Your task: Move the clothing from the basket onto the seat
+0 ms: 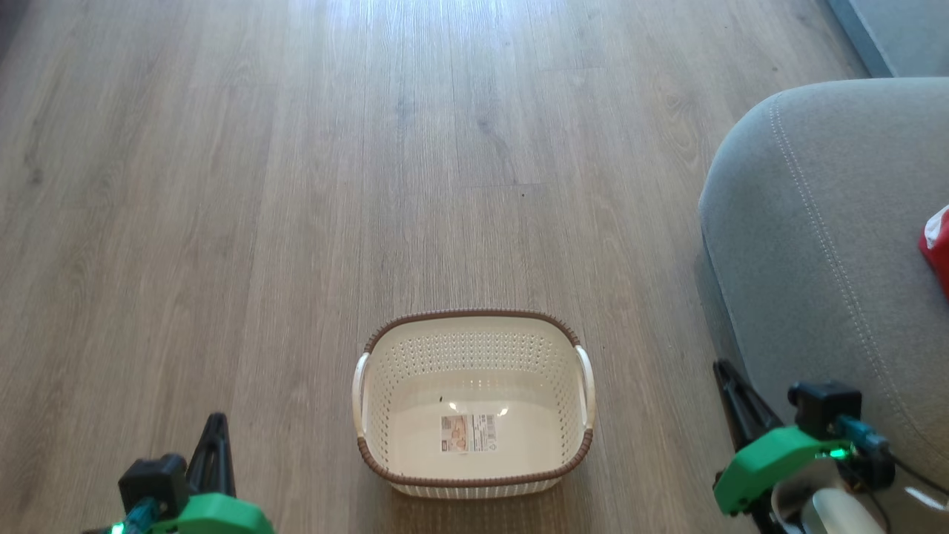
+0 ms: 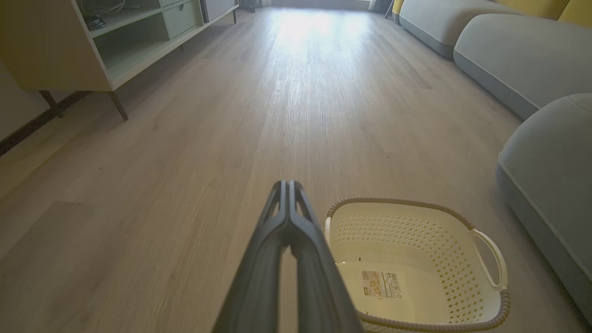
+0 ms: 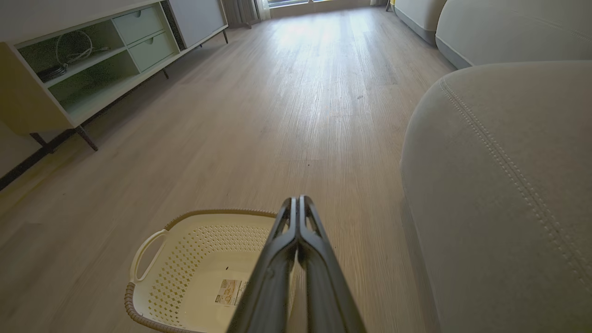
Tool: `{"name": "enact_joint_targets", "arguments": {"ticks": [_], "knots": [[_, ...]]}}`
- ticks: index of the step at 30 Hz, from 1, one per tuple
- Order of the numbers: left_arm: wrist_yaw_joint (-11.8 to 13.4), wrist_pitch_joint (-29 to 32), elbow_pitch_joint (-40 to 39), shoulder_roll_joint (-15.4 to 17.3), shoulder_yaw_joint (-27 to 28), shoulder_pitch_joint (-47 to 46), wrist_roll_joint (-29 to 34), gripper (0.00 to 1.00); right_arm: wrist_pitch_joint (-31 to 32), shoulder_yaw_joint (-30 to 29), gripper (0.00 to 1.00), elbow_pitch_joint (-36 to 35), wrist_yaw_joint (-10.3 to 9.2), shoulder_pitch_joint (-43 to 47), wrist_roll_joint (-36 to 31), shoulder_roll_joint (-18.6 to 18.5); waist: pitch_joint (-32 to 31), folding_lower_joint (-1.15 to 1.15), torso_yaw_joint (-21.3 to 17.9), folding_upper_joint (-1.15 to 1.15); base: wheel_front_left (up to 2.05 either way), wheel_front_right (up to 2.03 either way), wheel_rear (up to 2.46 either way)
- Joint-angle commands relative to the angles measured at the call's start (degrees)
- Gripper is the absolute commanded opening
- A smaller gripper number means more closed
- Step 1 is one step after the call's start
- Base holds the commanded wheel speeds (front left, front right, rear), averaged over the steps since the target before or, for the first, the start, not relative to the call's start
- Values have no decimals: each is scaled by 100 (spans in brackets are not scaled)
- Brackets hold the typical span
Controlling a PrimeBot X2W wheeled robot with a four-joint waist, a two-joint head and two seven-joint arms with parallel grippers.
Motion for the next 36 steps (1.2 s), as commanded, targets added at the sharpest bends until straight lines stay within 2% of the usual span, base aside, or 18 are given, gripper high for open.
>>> {"name": "enact_joint_targets", "arguments": {"ticks": [1, 36], "knots": [[-15, 35, -133, 24, 40, -163, -136, 0, 20, -45, 0, -165, 0, -190, 117, -24, 1, 0, 3, 0, 0, 0, 0], [-250, 605, -164, 37, 92, -417, -2604, 0, 616, -465, 0, -582, -1, -121, 2251, 182, 16, 0, 48, 0, 0, 0, 0]]}}
